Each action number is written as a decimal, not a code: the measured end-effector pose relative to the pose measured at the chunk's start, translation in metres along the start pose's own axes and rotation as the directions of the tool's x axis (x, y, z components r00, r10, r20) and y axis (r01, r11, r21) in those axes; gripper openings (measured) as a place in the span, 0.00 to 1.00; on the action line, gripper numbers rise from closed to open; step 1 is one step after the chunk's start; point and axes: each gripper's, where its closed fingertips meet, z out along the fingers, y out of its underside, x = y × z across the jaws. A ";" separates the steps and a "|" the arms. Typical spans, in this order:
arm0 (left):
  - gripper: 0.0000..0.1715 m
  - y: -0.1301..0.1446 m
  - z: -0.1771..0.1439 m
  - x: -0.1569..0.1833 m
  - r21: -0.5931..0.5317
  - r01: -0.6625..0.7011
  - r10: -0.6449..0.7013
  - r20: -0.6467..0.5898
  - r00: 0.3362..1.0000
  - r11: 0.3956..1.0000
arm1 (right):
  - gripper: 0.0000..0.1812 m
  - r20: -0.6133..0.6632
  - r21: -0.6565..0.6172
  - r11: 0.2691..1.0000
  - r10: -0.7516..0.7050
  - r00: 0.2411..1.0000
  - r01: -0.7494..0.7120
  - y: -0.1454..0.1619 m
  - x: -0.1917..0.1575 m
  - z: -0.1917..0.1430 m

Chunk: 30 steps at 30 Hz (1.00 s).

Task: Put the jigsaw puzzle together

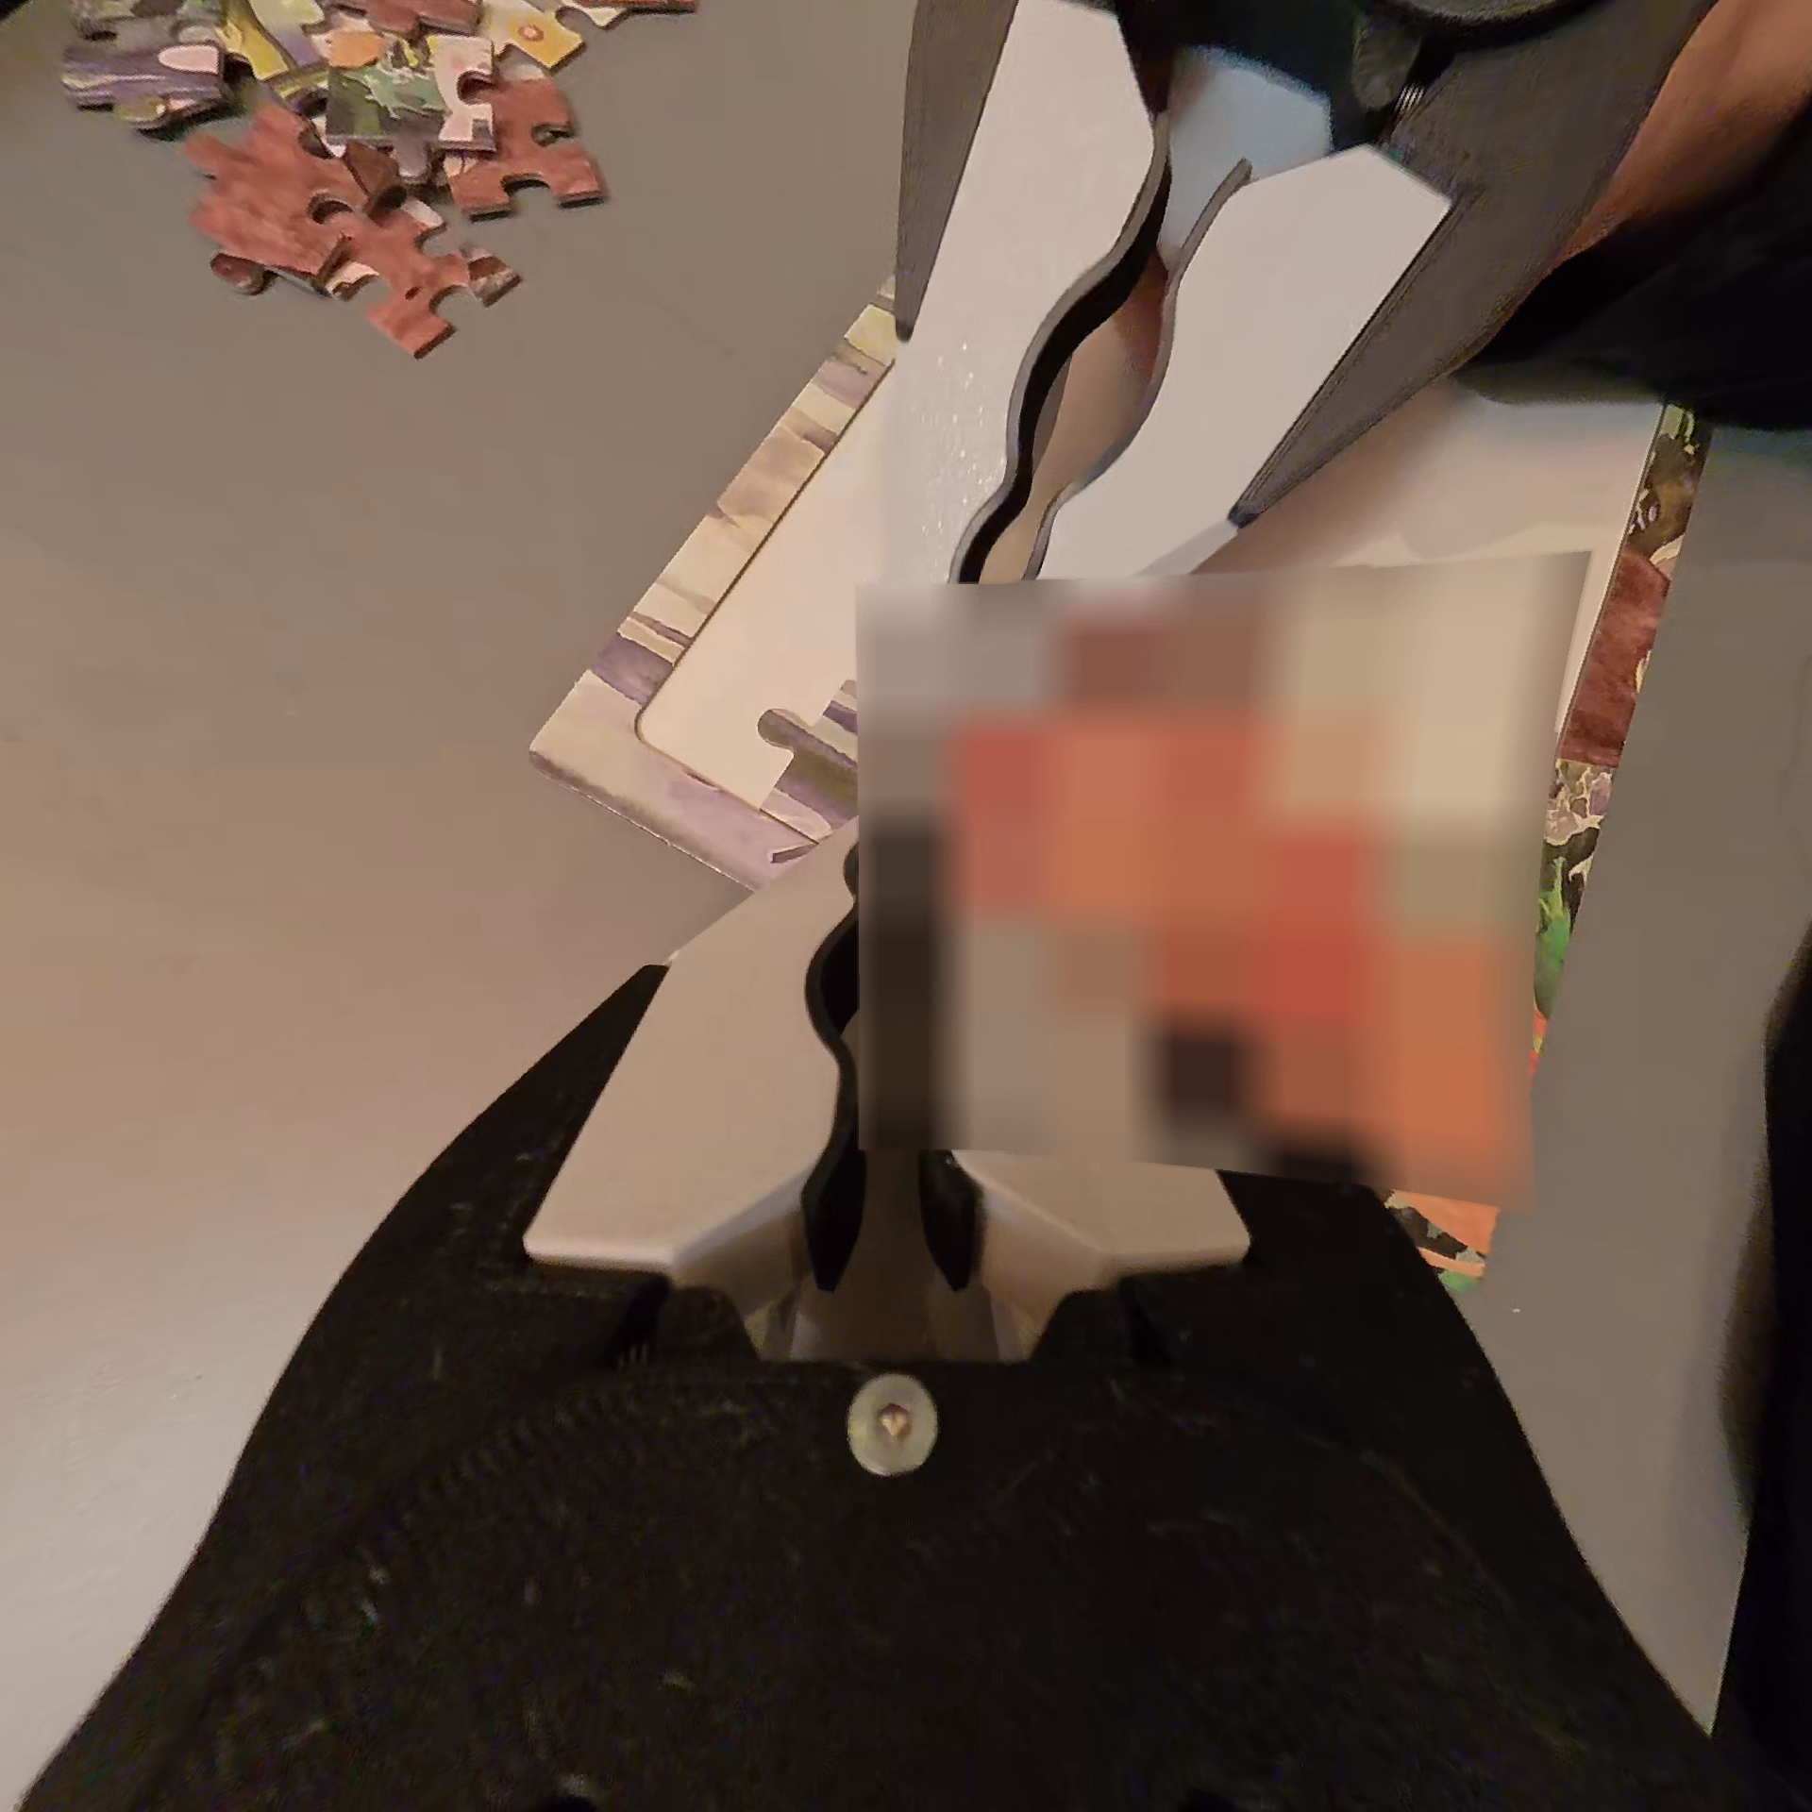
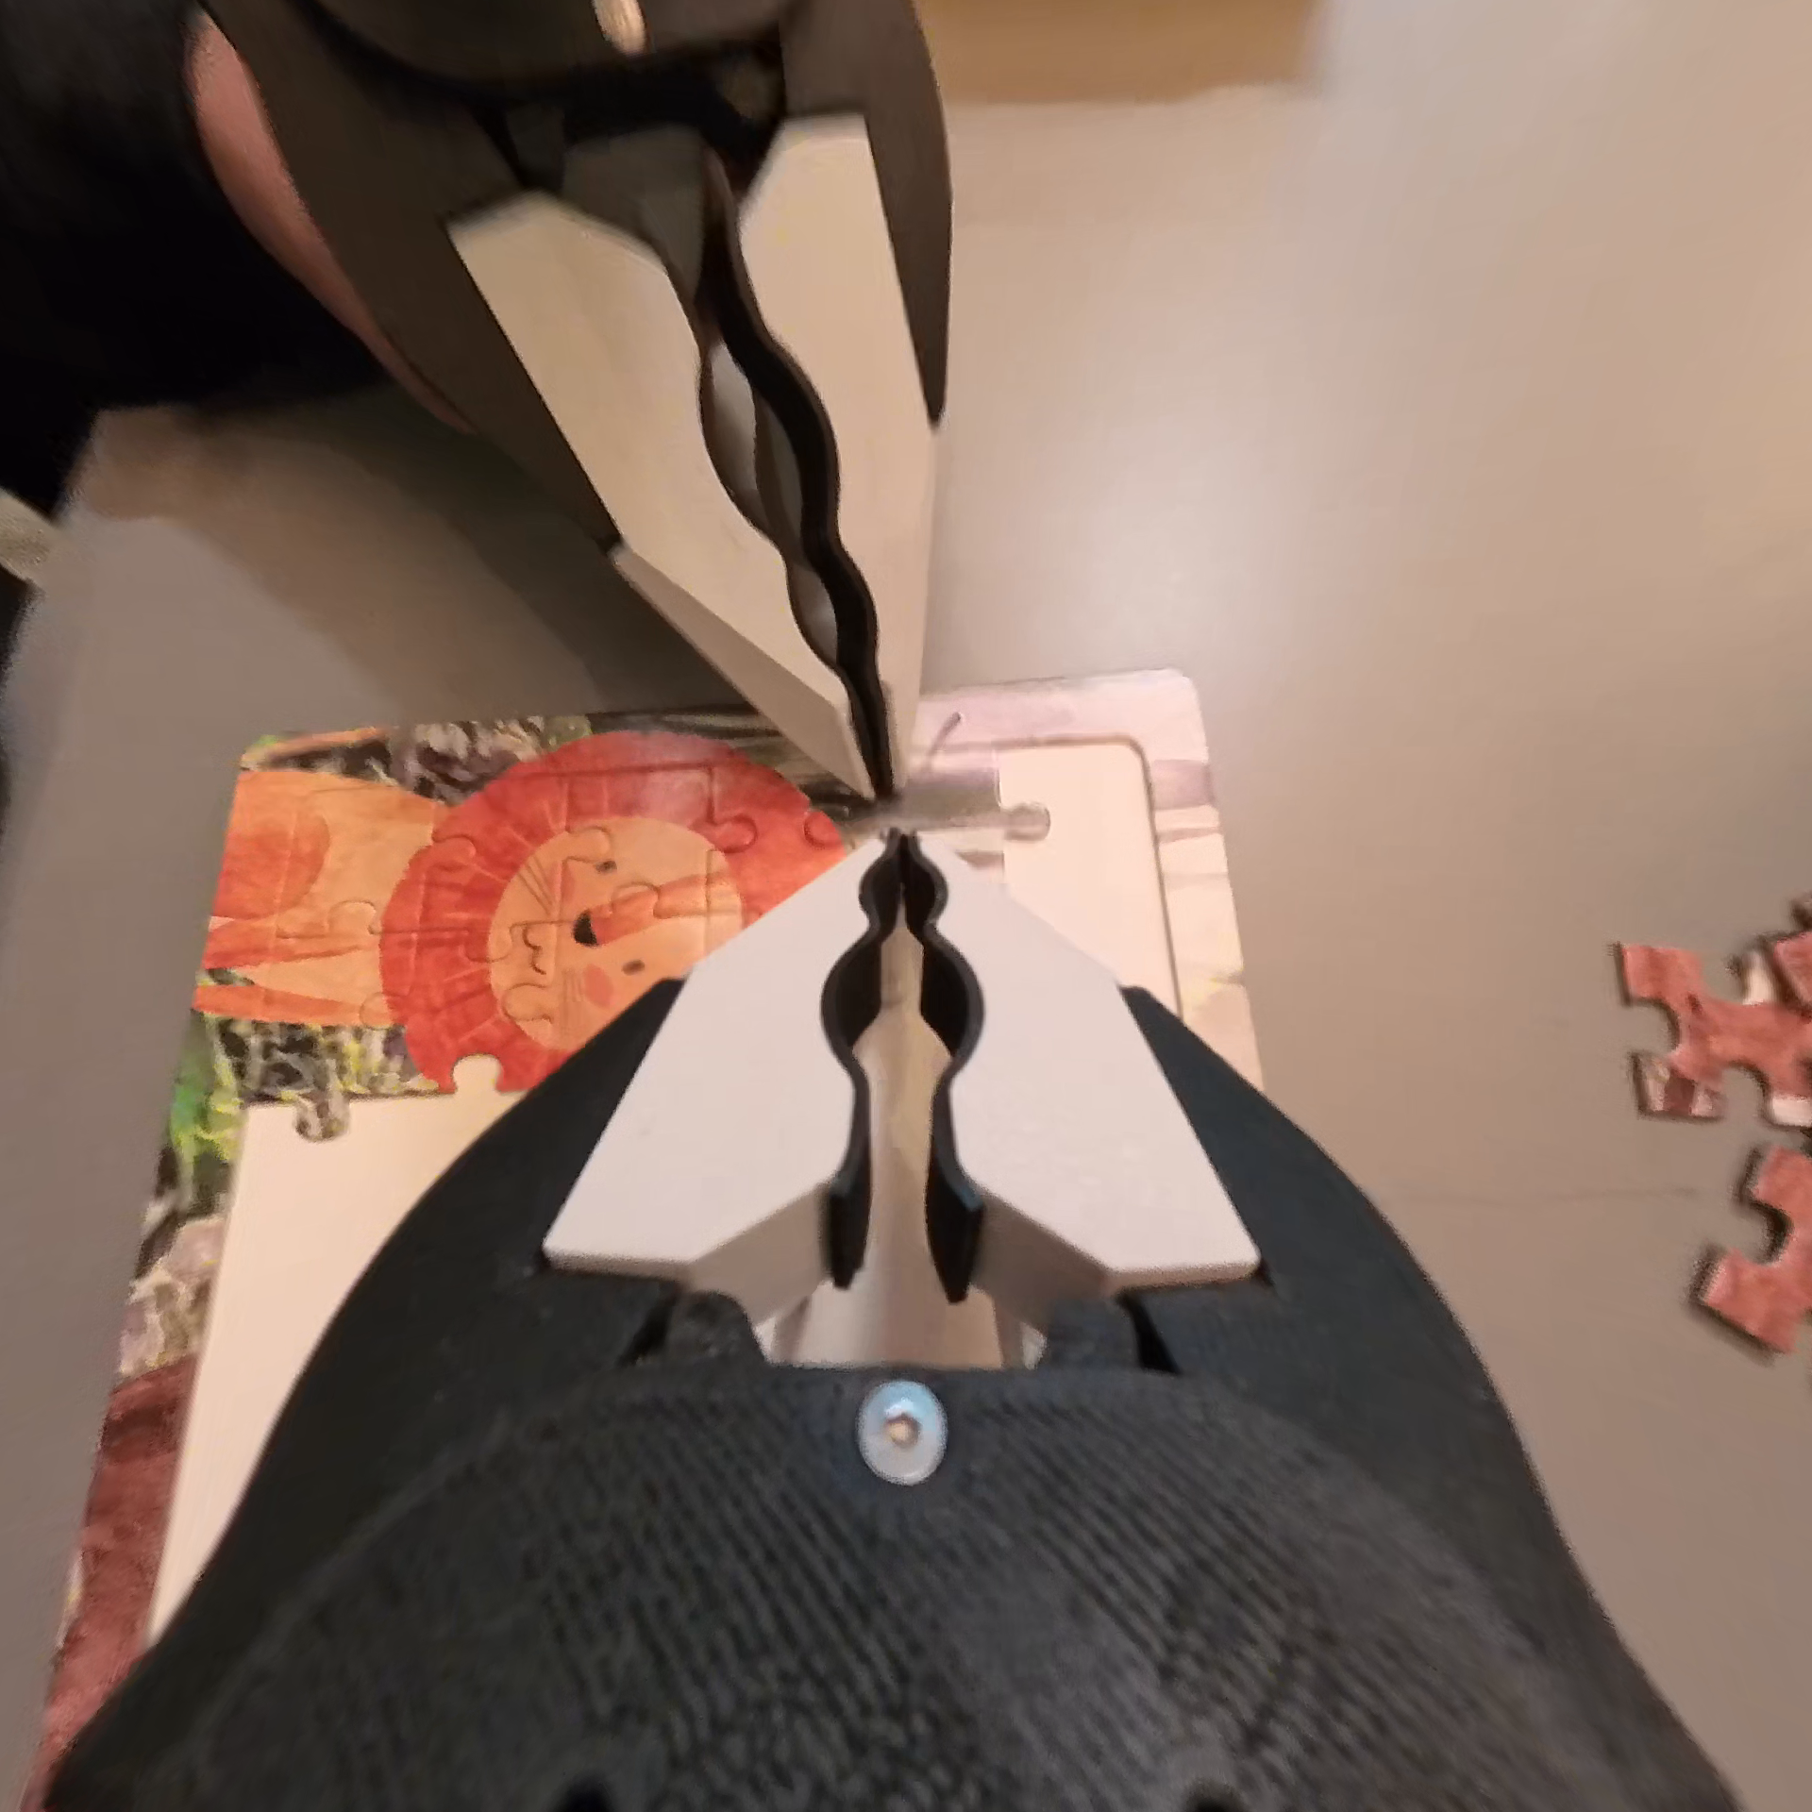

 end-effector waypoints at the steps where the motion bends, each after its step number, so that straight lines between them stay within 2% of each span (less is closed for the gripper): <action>1: 0.00 0.000 0.000 0.000 0.000 0.001 -0.001 -0.001 1.000 1.000 | 0.00 -0.008 -0.012 1.000 -0.007 1.000 0.007 0.002 0.001 0.001; 7: 0.00 0.000 0.000 0.000 0.001 0.009 -0.009 -0.008 1.000 1.000 | 0.00 0.032 -0.018 1.000 -0.016 0.999 0.017 0.003 -0.009 0.004; 10: 0.00 0.001 0.000 0.000 0.005 0.030 -0.030 -0.022 0.999 1.000 | 0.00 -0.041 -0.016 1.000 -0.008 0.999 0.007 0.002 0.003 0.003; 13: 0.00 0.001 0.000 0.000 0.006 0.060 -0.060 -0.041 0.997 0.998 | 0.00 0.069 -0.030 1.000 0.008 0.998 -0.006 0.002 -0.015 0.005; 14: 0.00 0.001 0.000 0.000 0.006 0.069 -0.069 -0.044 0.997 0.998 | 0.00 0.056 -0.034 0.999 0.013 0.998 -0.011 0.002 -0.013 0.005; 16: 0.00 0.001 0.000 0.000 0.003 0.079 -0.078 -0.046 0.996 0.997 | 0.00 -0.057 -0.024 0.999 0.035 0.998 -0.037 0.001 0.005 0.004; 17: 0.00 0.001 0.000 0.000 0.001 0.077 -0.077 -0.043 0.996 0.997 | 0.00 -0.040 -0.018 0.999 0.036 0.999 -0.037 0.001 0.002 0.005; 19: 0.00 0.002 0.000 0.000 -0.003 0.071 -0.071 -0.034 0.997 0.997 | 0.00 0.093 -0.029 0.997 0.073 0.993 -0.071 0.001 -0.015 0.005; 22: 0.00 0.002 0.000 0.000 -0.009 0.067 -0.068 -0.024 0.997 0.998 | 0.00 -0.013 -0.019 0.996 0.084 0.996 -0.084 0.001 0.002 0.004; 24: 0.00 0.002 0.000 0.000 -0.009 0.068 -0.068 -0.022 0.997 0.998 | 0.00 0.089 -0.032 0.998 0.062 0.994 -0.060 0.001 -0.016 0.006; 26: 0.00 0.002 0.000 0.000 -0.009 0.069 -0.069 -0.024 0.997 0.998 | 0.00 0.001 -0.022 0.998 0.063 0.998 -0.063 0.000 -0.004 0.007; 27: 0.00 0.002 0.000 0.000 -0.009 0.069 -0.070 -0.023 0.997 0.998 | 0.00 -0.011 -0.022 0.999 0.048 0.999 -0.049 0.000 -0.004 0.007; 29: 0.00 0.002 0.000 0.000 -0.009 0.068 -0.068 -0.021 0.997 0.998 | 0.00 0.082 -0.043 0.998 0.041 0.996 -0.038 0.001 -0.019 0.007; 30: 0.00 0.002 0.000 0.000 -0.010 0.067 -0.067 -0.019 0.998 0.998 | 0.00 0.016 -0.041 0.998 0.043 0.999 -0.042 0.000 -0.009 0.007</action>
